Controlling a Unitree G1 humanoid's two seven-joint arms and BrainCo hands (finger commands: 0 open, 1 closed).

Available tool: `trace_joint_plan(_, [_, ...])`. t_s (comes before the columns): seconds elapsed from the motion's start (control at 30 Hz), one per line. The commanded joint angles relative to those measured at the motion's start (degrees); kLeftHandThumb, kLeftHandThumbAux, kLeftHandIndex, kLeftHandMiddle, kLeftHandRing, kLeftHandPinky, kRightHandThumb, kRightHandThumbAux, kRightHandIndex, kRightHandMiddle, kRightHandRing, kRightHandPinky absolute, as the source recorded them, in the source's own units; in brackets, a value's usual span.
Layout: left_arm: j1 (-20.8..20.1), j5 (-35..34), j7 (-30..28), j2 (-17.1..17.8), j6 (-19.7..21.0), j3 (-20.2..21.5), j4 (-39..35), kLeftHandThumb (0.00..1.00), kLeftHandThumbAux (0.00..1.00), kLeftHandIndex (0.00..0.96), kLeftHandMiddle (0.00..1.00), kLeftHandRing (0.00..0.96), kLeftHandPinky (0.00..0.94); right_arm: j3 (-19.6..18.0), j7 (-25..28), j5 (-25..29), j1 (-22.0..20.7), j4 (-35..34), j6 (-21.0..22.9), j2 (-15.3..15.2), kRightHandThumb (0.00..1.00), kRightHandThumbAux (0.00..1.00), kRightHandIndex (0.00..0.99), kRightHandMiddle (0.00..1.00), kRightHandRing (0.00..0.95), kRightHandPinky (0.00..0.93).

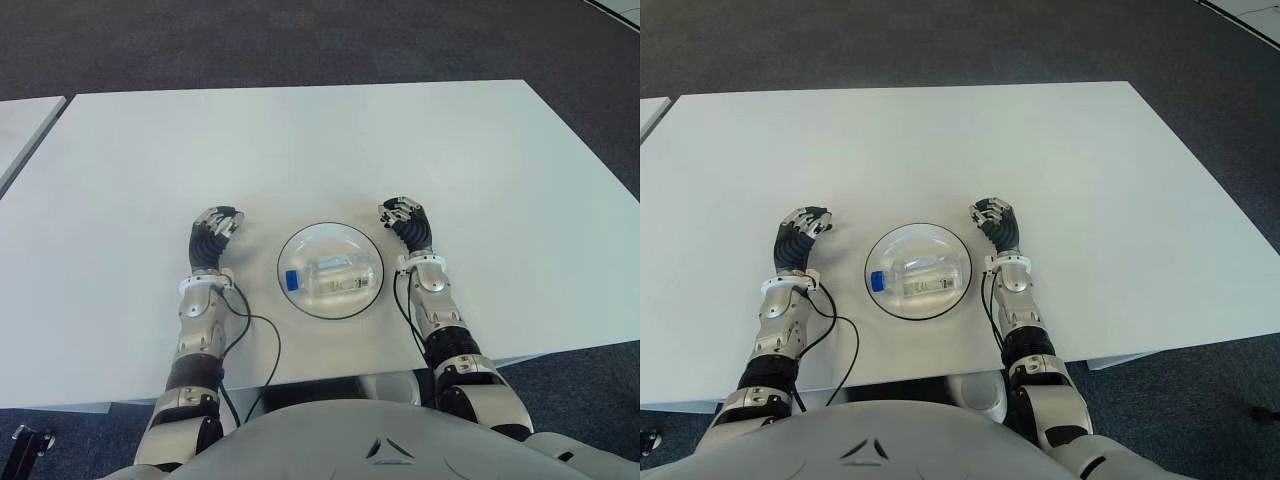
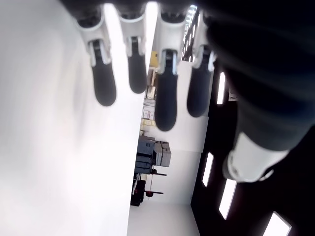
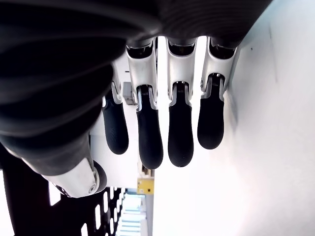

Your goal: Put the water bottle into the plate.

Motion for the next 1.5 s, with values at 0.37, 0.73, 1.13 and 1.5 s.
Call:
trace_joint_plan(0.37, [2.0, 0.3, -0.6, -0.5, 2.0, 0.1, 4.7, 0.7, 0.722, 0.431, 0.496, 0.486, 0.478, 0.2, 0.9, 0.4, 3.2, 2.5, 3.1, 0.1, 0.703, 0.73, 0.43, 0.536, 0.537, 0.532])
trace_joint_plan(0.73, [2.5, 0.7, 0.5, -0.3, 4.1, 0.2, 3.9, 0.697, 0.725, 0.425, 0.464, 0.458, 0.446, -0.1, 0.4, 0.4, 3.2, 2.6, 3.4, 0.3, 0.704, 0.73, 0.43, 0.521, 0.527, 0.527])
trace_joint_plan(1.13, [2.5, 1.1, 0.7, -0.5, 5.2, 0.3, 3.4, 0.696, 0.725, 0.42, 0.442, 0.444, 0.443, -0.3, 0.9, 0.6, 3.5, 2.3, 3.3, 0.1, 0.703, 0.73, 0.429, 0.518, 0.526, 0.513])
trace_joint_plan(1.5, [3.0, 1.3, 0.8, -1.0, 5.4, 0.1, 2.8, 0.696, 0.726, 0.419, 0.434, 0.438, 0.435, -0.4, 0.7, 0.6, 4.1, 1.6, 3.2, 0.1, 0.703, 0.73, 0.429, 0.524, 0.525, 0.515])
